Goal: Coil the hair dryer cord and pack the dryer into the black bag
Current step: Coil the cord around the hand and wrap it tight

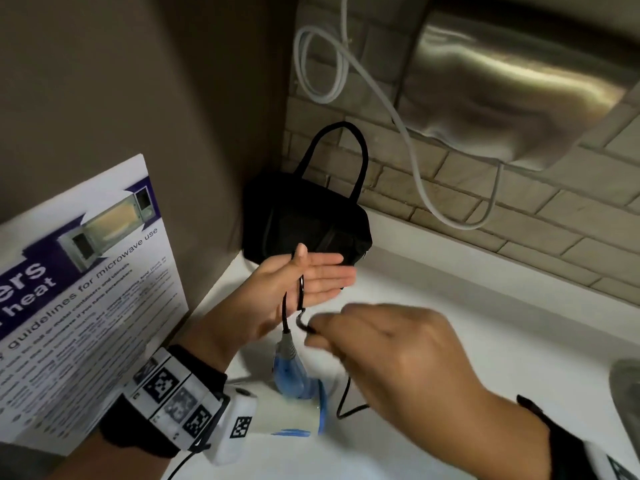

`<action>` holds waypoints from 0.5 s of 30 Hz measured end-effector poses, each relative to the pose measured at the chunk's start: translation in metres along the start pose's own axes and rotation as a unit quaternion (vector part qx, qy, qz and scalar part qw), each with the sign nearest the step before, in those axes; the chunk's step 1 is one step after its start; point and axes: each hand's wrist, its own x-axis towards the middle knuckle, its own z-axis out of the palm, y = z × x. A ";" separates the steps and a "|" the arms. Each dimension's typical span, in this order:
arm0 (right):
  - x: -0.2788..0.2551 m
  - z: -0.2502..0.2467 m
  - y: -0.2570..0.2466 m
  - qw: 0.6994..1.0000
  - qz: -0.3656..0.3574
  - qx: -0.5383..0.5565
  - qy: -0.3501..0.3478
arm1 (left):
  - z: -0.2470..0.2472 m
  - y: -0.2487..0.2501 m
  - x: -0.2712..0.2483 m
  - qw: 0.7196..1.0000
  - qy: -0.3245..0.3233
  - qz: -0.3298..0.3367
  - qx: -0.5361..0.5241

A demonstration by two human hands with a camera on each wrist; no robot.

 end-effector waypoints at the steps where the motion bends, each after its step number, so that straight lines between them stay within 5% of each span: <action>1: 0.007 -0.005 0.005 1.000 0.004 0.010 0.004 | 0.005 0.002 -0.001 1.000 -0.017 0.000 0.015; 9: 0.050 -0.003 0.056 0.995 0.062 -0.024 0.069 | 0.011 0.004 -0.014 0.995 -0.078 -0.054 -0.023; 12: 0.058 0.016 0.072 0.995 0.091 -0.008 0.048 | 0.018 0.006 -0.021 0.986 -0.143 -0.049 -0.069; 15: 0.055 0.035 0.086 0.990 0.141 0.013 -0.025 | 0.021 0.010 -0.024 0.984 -0.133 -0.027 -0.112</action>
